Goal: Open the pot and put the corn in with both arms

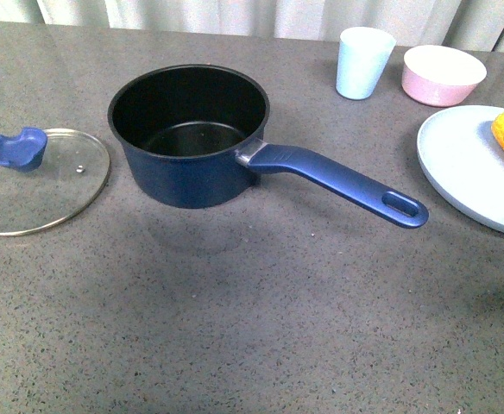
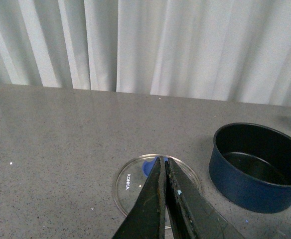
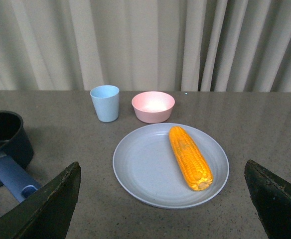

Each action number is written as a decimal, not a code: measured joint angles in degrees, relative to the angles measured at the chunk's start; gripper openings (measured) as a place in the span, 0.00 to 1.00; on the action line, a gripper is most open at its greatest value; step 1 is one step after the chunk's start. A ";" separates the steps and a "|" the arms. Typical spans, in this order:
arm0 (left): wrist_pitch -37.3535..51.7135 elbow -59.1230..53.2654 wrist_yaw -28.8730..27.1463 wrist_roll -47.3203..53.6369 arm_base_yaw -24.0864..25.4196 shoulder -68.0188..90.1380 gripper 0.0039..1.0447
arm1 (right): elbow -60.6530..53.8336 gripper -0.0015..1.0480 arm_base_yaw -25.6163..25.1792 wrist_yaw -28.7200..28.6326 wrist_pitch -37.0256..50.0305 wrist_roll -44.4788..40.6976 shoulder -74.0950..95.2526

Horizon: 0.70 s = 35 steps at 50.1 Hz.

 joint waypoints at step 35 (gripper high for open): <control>-17.86 0.02 0.00 0.00 0.00 -17.25 0.01 | 0.00 0.91 0.00 0.00 0.00 0.00 0.00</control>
